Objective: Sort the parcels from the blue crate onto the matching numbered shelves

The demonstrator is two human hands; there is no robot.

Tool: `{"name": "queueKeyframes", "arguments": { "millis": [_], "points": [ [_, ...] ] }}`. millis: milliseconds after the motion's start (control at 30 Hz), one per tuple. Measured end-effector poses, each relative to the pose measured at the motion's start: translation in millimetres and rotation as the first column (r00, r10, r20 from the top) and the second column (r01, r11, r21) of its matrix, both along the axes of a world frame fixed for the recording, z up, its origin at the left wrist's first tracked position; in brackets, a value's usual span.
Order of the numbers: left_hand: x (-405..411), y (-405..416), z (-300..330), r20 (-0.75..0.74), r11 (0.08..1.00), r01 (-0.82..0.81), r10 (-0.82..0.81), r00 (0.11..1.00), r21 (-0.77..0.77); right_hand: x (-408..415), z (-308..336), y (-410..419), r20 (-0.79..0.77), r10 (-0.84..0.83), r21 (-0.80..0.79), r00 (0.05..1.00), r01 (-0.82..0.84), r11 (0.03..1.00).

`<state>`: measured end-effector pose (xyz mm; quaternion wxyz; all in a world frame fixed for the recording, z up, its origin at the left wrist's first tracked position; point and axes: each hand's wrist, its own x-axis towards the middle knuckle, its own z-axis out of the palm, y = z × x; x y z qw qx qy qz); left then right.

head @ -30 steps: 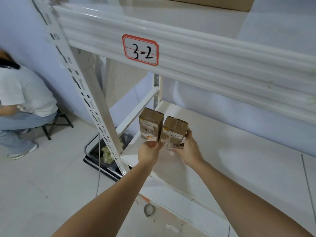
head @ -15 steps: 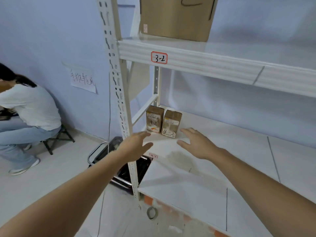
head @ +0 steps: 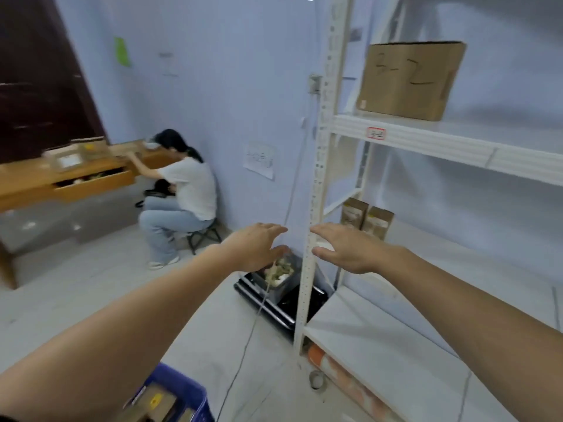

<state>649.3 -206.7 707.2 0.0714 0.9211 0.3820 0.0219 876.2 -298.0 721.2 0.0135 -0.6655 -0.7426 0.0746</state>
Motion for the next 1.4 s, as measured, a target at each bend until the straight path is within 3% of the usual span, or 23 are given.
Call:
{"name": "queueKeyframes", "arguments": {
  "millis": [367, 633, 1000, 1400],
  "points": [
    [-242.0, -170.5, -4.6, -0.033, 0.881, -0.470, 0.469, 0.883, -0.046, -201.8, -16.6, -38.4, -0.028, 0.431, -0.033, 0.902, -0.432, 0.901],
    [-396.9, -258.0, -1.7, -0.043, 0.766, -0.642, 0.641, 0.766, -0.023, -358.6, -19.5, -81.4, -0.033, 0.563, -0.003, 0.826, -0.563, 0.826],
    [-585.4, -280.2, -48.9, -0.129, 0.776, -0.627, 0.616, 0.777, -0.071, -542.3, -83.7, -129.0, -0.210, 0.470, -0.059, 0.858, -0.490, 0.869],
    [-649.9, -138.9, -123.0, -0.191, 0.859, -0.491, 0.463, 0.866, -0.142, -599.5, -166.9, -37.1, -0.224, 0.297, -0.194, 0.928, -0.341, 0.920]
  ]
}}
